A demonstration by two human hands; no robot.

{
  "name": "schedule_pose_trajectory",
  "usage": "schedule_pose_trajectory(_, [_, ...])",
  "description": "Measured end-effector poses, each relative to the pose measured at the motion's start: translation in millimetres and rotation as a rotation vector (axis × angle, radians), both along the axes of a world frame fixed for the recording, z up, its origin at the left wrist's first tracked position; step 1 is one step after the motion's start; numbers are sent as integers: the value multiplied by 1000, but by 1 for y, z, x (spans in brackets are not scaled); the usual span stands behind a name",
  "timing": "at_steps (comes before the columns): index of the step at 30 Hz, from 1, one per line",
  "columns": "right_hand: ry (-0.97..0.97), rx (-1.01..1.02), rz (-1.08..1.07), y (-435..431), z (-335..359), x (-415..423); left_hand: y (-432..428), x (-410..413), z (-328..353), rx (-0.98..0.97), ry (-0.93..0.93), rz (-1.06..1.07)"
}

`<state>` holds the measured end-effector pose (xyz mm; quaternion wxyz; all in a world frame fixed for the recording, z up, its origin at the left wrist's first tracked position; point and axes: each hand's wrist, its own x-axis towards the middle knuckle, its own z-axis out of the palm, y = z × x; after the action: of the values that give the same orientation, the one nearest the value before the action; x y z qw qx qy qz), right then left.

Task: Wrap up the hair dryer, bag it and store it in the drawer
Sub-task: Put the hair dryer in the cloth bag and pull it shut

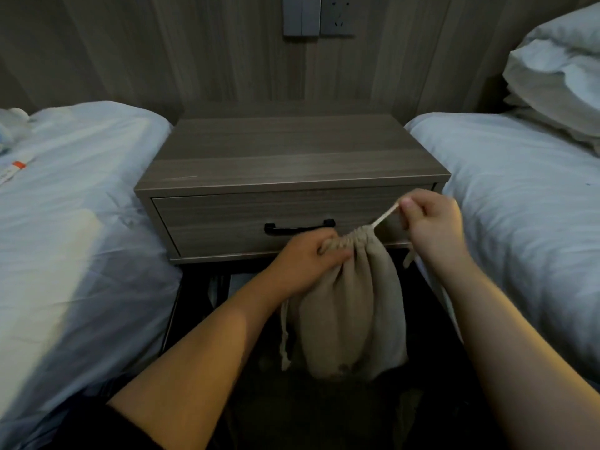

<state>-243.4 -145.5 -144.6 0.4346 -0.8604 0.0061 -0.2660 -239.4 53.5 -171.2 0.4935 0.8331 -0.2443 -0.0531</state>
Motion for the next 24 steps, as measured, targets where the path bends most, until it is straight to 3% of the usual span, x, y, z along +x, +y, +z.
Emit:
schedule_pose_trajectory(2, [50,-58,20,-3,-4,1,2,-1,9,-150,58,61])
schedule_pose_trajectory(5, [167,43,343,14,-3,-8,6,0,15,-318,143,135])
schedule_pose_trajectory(7, [358,71,592,27,-7,-12,8,1,19,-386,176,158])
schedule_pose_trajectory(9, [575,35,711,34,-16,-14,10,0,24,-423,188,178])
schedule_pose_trajectory(13, [762,-14,732,39,-39,-13,14,1,28,-501,257,211])
schedule_pose_trajectory(20, [725,141,648,41,-43,-12,24,12,34,-705,385,313])
schedule_pose_trajectory(24, [733,76,727,44,-36,-15,28,13,41,-791,385,322])
